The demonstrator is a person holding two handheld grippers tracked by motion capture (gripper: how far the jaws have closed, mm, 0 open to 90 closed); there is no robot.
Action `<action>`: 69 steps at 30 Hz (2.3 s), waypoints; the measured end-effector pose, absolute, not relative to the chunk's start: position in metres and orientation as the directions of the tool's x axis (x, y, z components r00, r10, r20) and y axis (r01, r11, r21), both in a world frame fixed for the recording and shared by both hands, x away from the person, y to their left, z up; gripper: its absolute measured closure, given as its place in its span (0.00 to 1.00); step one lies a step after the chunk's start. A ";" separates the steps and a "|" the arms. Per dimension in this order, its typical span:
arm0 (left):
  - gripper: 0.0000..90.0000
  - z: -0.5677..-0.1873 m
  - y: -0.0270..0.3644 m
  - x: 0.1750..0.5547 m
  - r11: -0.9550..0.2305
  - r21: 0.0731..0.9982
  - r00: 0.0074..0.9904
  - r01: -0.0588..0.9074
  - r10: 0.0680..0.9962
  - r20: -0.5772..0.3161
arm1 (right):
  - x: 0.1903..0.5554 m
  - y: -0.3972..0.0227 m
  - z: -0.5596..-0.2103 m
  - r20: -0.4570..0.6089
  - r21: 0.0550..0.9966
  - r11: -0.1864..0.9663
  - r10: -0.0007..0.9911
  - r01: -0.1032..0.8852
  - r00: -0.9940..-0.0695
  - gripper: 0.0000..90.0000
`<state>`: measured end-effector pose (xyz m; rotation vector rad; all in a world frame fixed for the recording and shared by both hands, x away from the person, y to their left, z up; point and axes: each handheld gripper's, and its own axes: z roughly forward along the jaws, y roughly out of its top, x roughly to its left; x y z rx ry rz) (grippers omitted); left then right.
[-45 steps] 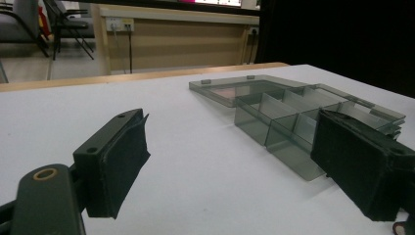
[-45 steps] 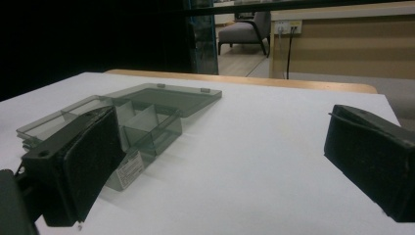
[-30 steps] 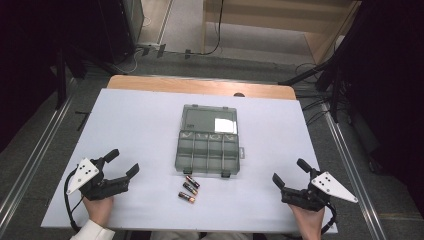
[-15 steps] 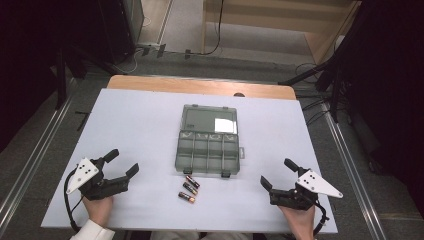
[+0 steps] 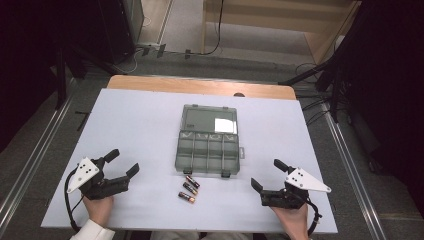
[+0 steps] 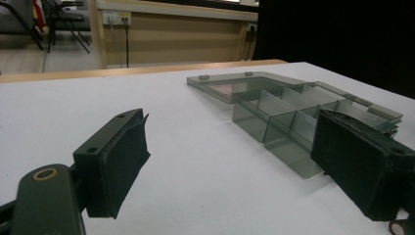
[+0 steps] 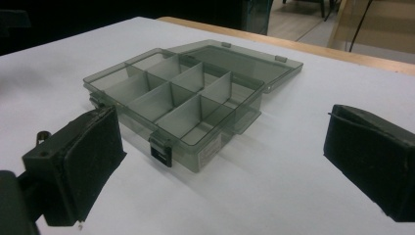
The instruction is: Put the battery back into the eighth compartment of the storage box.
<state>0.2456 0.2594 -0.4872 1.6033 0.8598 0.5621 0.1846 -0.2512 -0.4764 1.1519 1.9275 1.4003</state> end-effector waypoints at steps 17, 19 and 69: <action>0.15 -0.488 0.259 0.247 -0.056 0.970 0.617 0.235 0.780 -0.105 | 0.197 -0.212 -0.472 0.072 0.878 0.240 0.789 0.414 -0.611 0.02; 0.15 -0.488 0.259 0.247 -0.056 0.969 0.619 0.239 0.778 -0.107 | 0.200 -0.205 -0.473 0.074 0.864 0.260 0.781 0.431 -0.620 0.02; 0.15 -0.488 0.261 0.248 -0.050 0.969 0.621 0.240 0.775 -0.114 | 0.228 -0.047 -0.460 0.044 0.526 0.726 0.496 0.442 -0.867 0.30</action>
